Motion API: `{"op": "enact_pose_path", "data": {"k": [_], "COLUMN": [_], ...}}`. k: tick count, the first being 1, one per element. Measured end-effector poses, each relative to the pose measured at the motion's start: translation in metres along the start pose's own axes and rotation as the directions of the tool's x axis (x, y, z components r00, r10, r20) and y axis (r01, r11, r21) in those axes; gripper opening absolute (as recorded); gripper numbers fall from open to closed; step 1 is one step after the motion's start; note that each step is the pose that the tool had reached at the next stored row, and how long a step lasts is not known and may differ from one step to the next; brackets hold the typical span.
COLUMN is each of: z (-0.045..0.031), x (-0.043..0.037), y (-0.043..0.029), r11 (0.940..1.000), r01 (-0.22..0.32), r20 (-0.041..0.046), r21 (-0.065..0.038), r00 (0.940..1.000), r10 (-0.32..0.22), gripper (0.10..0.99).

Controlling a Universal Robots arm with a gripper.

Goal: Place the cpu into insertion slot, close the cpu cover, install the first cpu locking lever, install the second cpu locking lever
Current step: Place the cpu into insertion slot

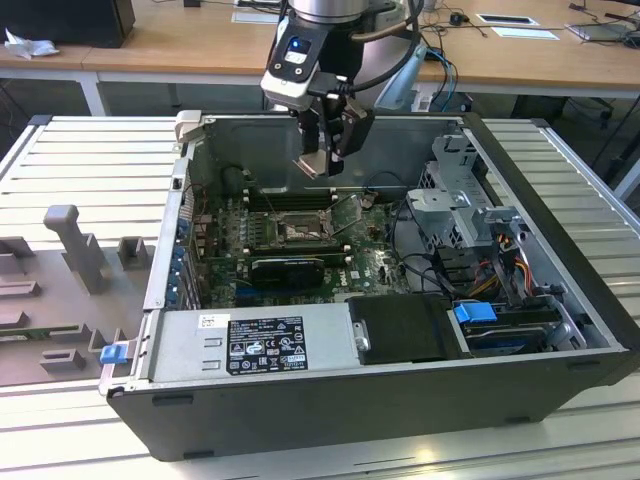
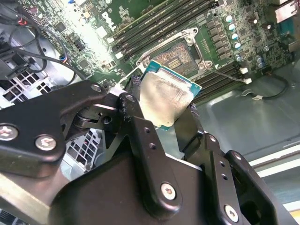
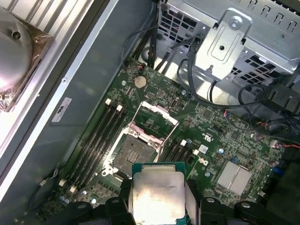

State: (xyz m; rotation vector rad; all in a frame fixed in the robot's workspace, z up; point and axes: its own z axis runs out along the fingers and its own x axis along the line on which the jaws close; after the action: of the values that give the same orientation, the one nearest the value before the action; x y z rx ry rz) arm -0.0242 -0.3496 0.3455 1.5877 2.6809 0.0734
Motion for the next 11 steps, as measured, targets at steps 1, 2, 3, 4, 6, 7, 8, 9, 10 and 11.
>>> {"op": "enact_pose_path", "data": {"k": [1,2,3,4,6,7,8,9,10,11], "z": [0.0001,0.0003,0.0006,0.0009,0.0017,0.0021,0.0022,0.0023,0.0023,0.0023], "x": [0.0,0.0,0.0,0.0,0.0,0.0,0.0,0.0,0.0,0.0], "y": [0.0,0.0,0.0,0.0,-0.0001,-0.0001,-0.0001,-0.0001,-0.0001,-0.0001], "r11": [1.0,1.0,1.0,1.0,1.0,1.0,1.0,1.0,1.0,1.0], "r01": [-0.001,-0.002,-0.002,-0.002,-0.002,-0.002,-0.002,-0.004,-0.007,-0.01], "r20": [0.0001,0.0001,0.0001,0.0001,0.0006,0.0007,0.0008,0.0008,0.0009,0.001], "r21": [0.0,0.0,0.0,0.0,0.0,0.0,0.0,0.0,0.0,0.0], "r00": [1.0,1.0,1.0,1.0,1.0,1.0,1.0,1.0,1.0,1.0], "r10": [0.001,0.002,0.002,0.002,0.002,0.002,0.002,0.004,0.007,0.01], "gripper": [0.533,0.533,0.533,0.533,0.533,0.533,0.533,0.533,0.533,0.533]}}
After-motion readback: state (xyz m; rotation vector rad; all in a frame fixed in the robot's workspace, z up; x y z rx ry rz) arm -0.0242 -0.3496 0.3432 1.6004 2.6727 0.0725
